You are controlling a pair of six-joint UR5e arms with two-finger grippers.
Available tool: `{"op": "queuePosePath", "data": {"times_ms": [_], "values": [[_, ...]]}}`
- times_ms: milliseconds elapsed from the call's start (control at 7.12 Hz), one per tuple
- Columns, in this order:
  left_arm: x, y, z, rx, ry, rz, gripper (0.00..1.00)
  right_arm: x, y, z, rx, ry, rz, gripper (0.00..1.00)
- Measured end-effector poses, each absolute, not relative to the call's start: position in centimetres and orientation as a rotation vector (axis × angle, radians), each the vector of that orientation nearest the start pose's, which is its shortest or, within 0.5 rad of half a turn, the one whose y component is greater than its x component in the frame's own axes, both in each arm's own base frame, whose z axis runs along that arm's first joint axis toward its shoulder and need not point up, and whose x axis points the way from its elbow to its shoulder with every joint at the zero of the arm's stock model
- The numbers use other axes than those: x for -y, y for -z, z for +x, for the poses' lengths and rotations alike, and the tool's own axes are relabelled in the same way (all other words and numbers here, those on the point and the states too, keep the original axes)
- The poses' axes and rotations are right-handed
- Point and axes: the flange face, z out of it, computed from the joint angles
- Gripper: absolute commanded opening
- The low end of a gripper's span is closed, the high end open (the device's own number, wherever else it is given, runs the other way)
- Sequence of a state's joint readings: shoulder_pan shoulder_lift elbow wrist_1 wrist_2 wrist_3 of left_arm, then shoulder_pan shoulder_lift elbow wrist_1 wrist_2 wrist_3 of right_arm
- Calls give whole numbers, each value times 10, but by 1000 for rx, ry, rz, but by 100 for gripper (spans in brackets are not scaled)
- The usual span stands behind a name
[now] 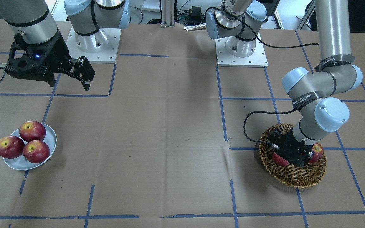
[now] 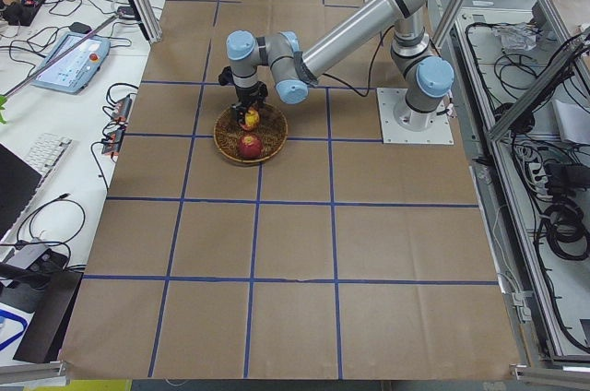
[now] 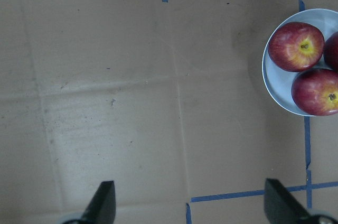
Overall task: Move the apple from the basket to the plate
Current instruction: 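Close the left gripper on the yellow-red apple and lift it, then carry the apple to the table center, release it, and withdraw the left gripper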
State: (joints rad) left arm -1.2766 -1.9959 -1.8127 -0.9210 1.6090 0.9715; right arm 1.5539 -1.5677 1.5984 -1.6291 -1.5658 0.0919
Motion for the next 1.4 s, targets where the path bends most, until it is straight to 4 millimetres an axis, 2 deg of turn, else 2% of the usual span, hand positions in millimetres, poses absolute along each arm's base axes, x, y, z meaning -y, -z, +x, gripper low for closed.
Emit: {"op": "queuePosePath", "data": {"times_ms": [140, 421, 702, 842, 982, 1123, 1404], "values": [[596, -200, 45, -2948, -68, 1038, 78, 498, -479, 125, -3131, 43, 170, 100], [597, -190, 46, -2957, -88, 1041, 34, 498, -479, 125, -3131, 43, 170, 100], [597, -195, 45, -2956, -78, 1029, 33, 498, -479, 125, -3130, 43, 170, 100], [597, -207, 40, -2959, -52, 987, 33, 498, -479, 125, -3129, 43, 170, 100], [594, -226, 26, -2978, -12, 884, 33, 498, -479, 125, -3128, 44, 171, 100], [590, -246, -4, -2998, 26, 772, 33, 498, -479, 125, -3128, 44, 171, 100], [578, -270, -103, -3039, 68, 573, 33, 498, -479, 126, -3127, 43, 174, 100]]}}
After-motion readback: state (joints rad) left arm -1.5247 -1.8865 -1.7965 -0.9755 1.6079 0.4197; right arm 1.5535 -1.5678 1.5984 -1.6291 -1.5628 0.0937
